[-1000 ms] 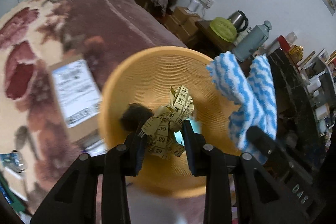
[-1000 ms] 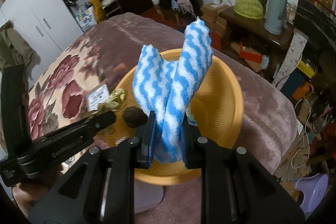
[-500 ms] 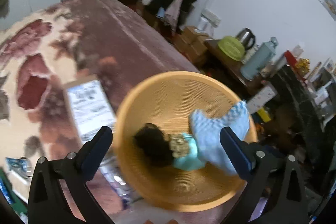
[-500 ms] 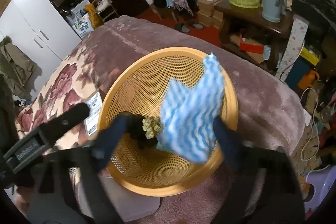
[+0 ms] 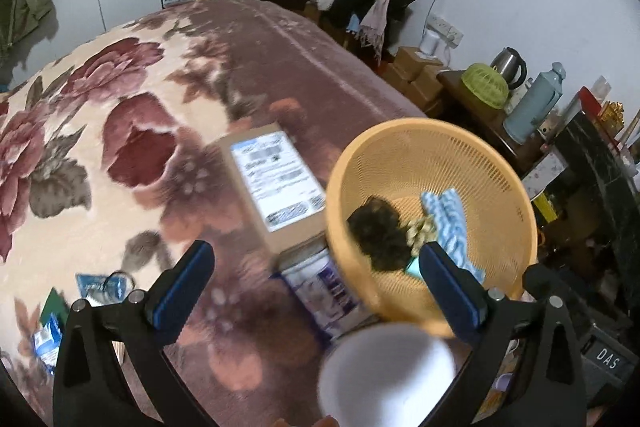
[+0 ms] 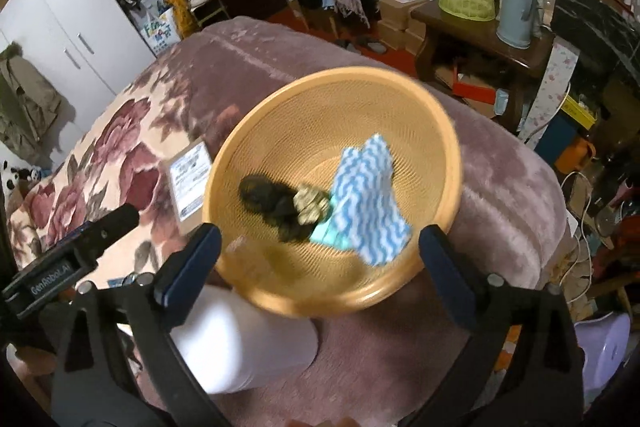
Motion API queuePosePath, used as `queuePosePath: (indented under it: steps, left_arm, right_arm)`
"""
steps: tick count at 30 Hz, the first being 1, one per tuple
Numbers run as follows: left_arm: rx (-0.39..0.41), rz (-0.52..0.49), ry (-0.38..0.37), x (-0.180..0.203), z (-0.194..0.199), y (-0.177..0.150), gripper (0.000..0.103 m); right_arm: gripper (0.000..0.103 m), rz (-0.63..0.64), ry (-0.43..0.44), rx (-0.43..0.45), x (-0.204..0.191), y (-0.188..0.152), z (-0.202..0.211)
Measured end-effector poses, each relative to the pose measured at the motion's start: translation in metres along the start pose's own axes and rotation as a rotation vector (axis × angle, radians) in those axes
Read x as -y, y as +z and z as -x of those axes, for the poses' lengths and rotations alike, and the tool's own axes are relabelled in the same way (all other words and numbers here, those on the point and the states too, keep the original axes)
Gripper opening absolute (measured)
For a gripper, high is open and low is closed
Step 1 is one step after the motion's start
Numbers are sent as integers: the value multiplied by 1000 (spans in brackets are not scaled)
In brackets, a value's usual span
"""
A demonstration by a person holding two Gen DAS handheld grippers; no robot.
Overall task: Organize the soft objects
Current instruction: 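Move both open tools back over the blanket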
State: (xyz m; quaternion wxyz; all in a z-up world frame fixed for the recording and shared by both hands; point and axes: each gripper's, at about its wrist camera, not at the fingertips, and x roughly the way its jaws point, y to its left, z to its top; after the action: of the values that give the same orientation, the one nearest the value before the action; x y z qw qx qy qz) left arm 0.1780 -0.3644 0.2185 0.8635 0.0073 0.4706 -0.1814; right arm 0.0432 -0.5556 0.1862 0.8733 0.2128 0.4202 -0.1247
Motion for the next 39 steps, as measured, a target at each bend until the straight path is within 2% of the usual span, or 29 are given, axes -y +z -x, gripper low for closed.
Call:
queuePosePath:
  steps: [4,14,25,31,39]
  left_arm:
    - [-9,9,12,-24,11,-18,102]
    - [-9,79,74,-116,43,-52,102]
    - [-3,169,133,-209,70,-95,102]
    - [-14,207,156,-242,76,-118,102]
    - [-44,240,164,-267,75,-146,102]
  right_arm:
    - [100,40,13,-12,-24,-12,2]
    - [100,174,71,-55,-106,-45,-3]
    - [100,322,107,-119,-189,-98,-15]
    - [100,374,113,-159,-216,-123,-22]
    - [101,406,124,-205,-236,-152,-31]
